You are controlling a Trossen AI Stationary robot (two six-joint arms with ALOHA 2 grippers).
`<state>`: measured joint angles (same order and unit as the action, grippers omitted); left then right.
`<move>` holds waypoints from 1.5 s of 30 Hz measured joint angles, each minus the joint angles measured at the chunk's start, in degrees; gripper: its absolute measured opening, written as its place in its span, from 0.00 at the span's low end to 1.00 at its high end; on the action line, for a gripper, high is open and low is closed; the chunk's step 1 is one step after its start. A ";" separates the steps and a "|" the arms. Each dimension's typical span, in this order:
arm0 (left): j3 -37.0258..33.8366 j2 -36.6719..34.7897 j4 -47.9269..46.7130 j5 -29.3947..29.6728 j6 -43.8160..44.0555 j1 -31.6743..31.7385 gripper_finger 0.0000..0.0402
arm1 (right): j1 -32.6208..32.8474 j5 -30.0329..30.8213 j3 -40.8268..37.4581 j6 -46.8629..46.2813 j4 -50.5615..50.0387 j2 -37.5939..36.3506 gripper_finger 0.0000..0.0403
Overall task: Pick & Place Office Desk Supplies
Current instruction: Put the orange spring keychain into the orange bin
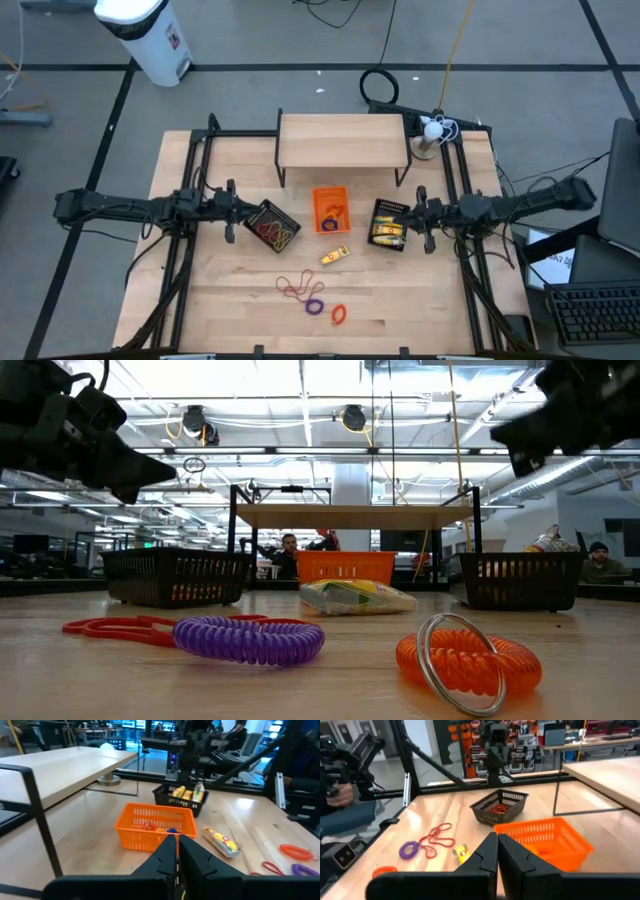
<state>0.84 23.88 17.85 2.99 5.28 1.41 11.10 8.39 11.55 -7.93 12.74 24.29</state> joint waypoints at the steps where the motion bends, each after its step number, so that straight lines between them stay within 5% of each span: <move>1: 0.00 0.00 0.00 0.49 -0.10 0.00 0.04 | 1.39 0.90 2.63 -0.20 -0.70 4.39 0.00; 11: 0.02 0.00 0.48 6.11 0.40 0.00 0.02 | 13.51 -1.52 34.21 -1.23 -19.16 48.56 0.00; 18: 0.02 0.00 0.48 6.20 1.76 0.00 0.04 | 15.93 -10.10 44.87 -4.99 -15.10 66.58 0.02; 33: 0.07 0.04 0.42 6.07 3.61 0.00 0.05 | 19.84 -7.27 46.16 -7.90 6.91 85.62 0.40; 45: 0.07 0.04 0.42 6.07 3.11 0.00 0.04 | 21.63 3.33 46.36 -9.51 5.53 90.08 0.37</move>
<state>0.91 23.92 18.26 9.06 8.39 1.41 32.73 11.72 57.91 -17.44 18.26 114.37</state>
